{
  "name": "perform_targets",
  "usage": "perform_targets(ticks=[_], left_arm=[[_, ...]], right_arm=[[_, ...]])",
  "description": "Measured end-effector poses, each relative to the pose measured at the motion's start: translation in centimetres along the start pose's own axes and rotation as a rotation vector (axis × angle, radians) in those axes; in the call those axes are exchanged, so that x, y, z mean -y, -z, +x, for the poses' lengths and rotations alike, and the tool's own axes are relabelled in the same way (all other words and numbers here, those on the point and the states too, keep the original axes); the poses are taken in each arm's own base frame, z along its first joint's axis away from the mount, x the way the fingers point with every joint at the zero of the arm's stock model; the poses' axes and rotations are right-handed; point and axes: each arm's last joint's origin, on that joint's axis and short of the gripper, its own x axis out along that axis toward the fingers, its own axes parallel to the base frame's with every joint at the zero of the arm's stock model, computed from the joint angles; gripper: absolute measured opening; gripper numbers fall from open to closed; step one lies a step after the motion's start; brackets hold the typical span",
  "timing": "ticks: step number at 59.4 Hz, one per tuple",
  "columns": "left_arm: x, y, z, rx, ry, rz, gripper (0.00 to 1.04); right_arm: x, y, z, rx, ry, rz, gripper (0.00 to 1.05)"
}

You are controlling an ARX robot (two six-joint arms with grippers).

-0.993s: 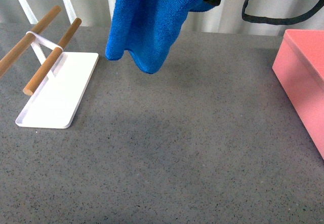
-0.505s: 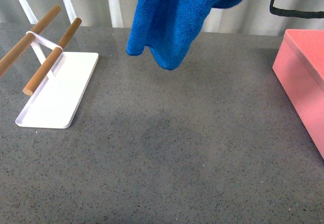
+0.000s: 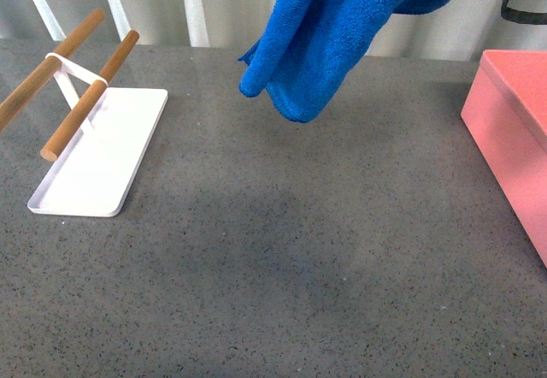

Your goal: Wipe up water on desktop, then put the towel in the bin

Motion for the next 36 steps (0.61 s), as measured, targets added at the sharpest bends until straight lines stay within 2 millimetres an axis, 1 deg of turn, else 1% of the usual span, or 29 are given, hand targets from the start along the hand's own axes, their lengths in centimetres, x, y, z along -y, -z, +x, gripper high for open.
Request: perform_targets(ticks=[17,29,31,36], left_arm=[[-1.5,1.4,-3.5,0.002,-0.01,0.0,0.04],[-2.1,2.0,-5.4,0.001,-0.007,0.0,0.04],[-2.5,2.1,-5.8,-0.001,0.011,0.0,0.04],[-3.0,2.4,-6.5,-0.002,-0.007,0.0,0.04]], right_arm=[[0.7,0.2,-0.9,-0.004,0.031,0.009,0.05],[0.6,0.0,-1.2,0.0,0.033,-0.002,0.05],[0.6,0.0,-1.3,0.001,0.032,-0.003,0.05],[0.6,0.0,-1.3,0.001,0.032,-0.003,0.05]])
